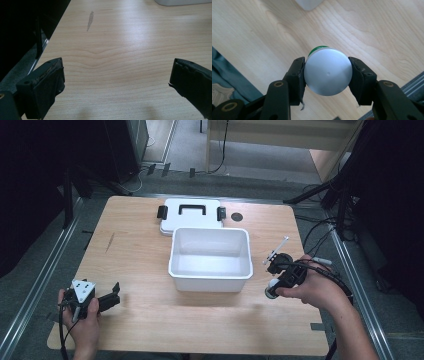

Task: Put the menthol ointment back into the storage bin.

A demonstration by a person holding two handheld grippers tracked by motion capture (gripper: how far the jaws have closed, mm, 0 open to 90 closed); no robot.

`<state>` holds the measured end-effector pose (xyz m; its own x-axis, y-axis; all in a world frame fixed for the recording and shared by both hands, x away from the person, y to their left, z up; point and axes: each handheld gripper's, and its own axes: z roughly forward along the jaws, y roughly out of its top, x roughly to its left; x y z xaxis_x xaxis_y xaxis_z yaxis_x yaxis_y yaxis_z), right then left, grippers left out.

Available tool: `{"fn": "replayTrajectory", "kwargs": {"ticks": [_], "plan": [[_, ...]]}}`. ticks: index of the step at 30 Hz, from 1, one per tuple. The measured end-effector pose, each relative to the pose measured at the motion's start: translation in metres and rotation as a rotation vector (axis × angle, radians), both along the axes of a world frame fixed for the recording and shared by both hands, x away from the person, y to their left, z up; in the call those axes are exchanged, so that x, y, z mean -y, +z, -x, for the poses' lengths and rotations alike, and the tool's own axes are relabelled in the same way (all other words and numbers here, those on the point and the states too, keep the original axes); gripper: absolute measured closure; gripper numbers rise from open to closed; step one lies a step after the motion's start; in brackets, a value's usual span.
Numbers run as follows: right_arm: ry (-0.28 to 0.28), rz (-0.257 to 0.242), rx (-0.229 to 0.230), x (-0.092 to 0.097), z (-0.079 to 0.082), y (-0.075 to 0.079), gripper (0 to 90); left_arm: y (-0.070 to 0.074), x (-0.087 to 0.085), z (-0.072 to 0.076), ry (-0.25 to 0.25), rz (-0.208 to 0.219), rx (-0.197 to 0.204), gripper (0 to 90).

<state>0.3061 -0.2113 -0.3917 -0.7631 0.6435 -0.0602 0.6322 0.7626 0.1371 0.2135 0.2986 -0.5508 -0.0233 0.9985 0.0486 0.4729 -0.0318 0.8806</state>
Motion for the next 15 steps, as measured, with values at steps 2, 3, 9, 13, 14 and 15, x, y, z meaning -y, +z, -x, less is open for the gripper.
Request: {"fn": "replayTrajectory", "kwargs": {"ticks": [2,3,9,13,14,15], "plan": [[-0.004,-0.004,0.003,0.002,-0.004,0.002,51.7,0.0,0.0,0.0,0.001,0.0,0.0,0.1],[-0.006,-0.009,0.002,0.003,-0.006,0.003,51.7,0.0,0.0,0.0,0.002,0.0,0.001,0.1],[-0.001,-0.024,0.013,0.005,-0.02,0.014,51.7,0.0,0.0,0.0,0.003,0.0,0.003,0.1],[0.0,-0.019,0.016,0.001,-0.029,0.023,51.7,0.0,0.0,0.0,0.0,-0.001,0.001,0.1],[-0.001,-0.018,0.019,0.0,-0.03,0.025,51.7,0.0,0.0,0.0,0.001,-0.001,0.001,0.1],[0.008,-0.016,0.024,-0.002,-0.033,0.028,51.7,0.0,0.0,0.0,0.001,-0.001,0.001,0.1]]}}
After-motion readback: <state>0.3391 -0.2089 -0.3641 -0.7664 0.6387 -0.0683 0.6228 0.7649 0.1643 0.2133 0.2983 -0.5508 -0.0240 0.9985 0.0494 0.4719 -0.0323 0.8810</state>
